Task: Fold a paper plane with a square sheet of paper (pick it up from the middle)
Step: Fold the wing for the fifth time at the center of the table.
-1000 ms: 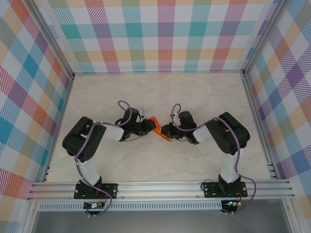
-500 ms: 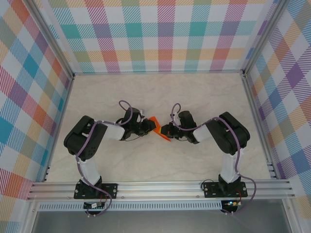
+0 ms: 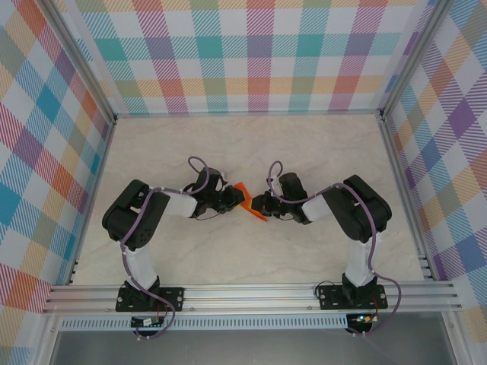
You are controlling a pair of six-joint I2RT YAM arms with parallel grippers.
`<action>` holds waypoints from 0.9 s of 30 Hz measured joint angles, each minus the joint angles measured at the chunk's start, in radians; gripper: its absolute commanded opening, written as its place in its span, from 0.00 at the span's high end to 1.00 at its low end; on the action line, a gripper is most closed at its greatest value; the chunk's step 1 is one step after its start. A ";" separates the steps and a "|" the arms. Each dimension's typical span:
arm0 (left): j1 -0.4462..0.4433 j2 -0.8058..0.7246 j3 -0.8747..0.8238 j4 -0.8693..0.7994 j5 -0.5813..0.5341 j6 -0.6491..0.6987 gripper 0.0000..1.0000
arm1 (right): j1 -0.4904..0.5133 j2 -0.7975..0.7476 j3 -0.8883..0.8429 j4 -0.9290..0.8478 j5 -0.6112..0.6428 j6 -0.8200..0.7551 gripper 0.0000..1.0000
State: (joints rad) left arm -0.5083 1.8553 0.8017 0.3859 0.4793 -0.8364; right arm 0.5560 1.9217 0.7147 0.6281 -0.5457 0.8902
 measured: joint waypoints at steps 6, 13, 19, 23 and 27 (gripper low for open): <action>-0.001 0.003 0.013 -0.029 -0.009 0.000 0.83 | -0.003 -0.006 0.018 -0.043 -0.019 -0.009 0.86; -0.001 0.003 0.015 -0.037 -0.013 -0.001 0.84 | -0.012 -0.034 0.032 -0.131 -0.027 -0.035 0.83; -0.002 0.006 0.022 -0.047 -0.017 -0.005 0.85 | -0.021 -0.069 0.032 -0.243 -0.036 -0.069 0.83; -0.002 0.008 0.029 -0.060 -0.018 -0.008 0.86 | -0.026 -0.077 0.032 -0.280 -0.036 -0.095 0.85; -0.002 0.010 0.035 -0.073 -0.019 -0.008 0.86 | -0.029 -0.078 0.032 -0.295 -0.038 -0.108 0.88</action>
State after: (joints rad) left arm -0.5102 1.8652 0.8364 0.3130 0.4599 -0.8444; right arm 0.5266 1.8439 0.7471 0.3332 -0.5838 0.7822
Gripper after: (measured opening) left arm 0.143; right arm 0.125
